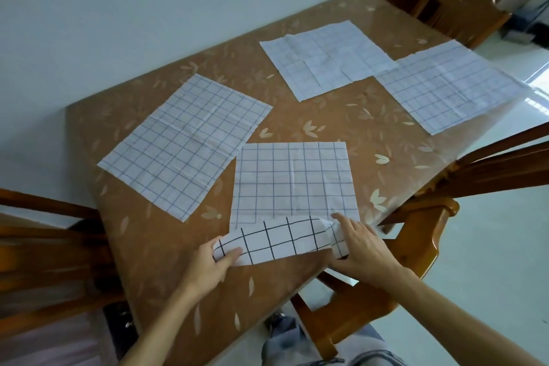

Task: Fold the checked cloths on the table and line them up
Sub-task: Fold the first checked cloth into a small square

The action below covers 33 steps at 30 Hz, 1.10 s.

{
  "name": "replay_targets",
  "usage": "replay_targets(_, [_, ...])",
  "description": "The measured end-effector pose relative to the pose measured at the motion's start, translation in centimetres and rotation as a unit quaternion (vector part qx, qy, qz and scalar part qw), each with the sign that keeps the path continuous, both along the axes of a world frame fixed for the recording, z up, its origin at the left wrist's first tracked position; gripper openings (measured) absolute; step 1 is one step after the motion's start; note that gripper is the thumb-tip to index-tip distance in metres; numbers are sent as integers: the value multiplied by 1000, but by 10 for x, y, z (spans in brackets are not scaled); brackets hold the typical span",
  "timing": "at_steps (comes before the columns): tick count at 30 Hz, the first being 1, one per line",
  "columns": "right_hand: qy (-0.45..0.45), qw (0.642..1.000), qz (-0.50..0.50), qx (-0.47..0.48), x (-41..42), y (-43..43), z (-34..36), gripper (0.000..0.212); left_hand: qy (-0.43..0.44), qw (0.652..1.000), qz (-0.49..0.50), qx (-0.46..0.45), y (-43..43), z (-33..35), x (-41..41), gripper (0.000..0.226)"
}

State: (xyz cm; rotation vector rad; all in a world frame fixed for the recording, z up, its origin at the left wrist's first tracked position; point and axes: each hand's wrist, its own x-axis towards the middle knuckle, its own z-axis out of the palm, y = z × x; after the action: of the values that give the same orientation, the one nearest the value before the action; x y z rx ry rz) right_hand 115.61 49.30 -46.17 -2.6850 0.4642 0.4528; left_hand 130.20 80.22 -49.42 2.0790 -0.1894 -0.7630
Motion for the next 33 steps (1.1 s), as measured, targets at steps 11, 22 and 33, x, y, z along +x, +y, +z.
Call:
replay_targets(11, [-38, 990, -128, 52, 28, -53, -3, 48, 18, 996, 79, -37, -31, 15, 7, 14])
replay_targets(22, [-43, 945, -247, 209, 100, -122, -27, 39, 32, 977, 209, 27, -77, 6, 23, 55])
replay_targets(33, [-46, 941, -240, 235, 166, -160, -65, 44, 16, 963, 232, 140, -108, -29, 9, 47])
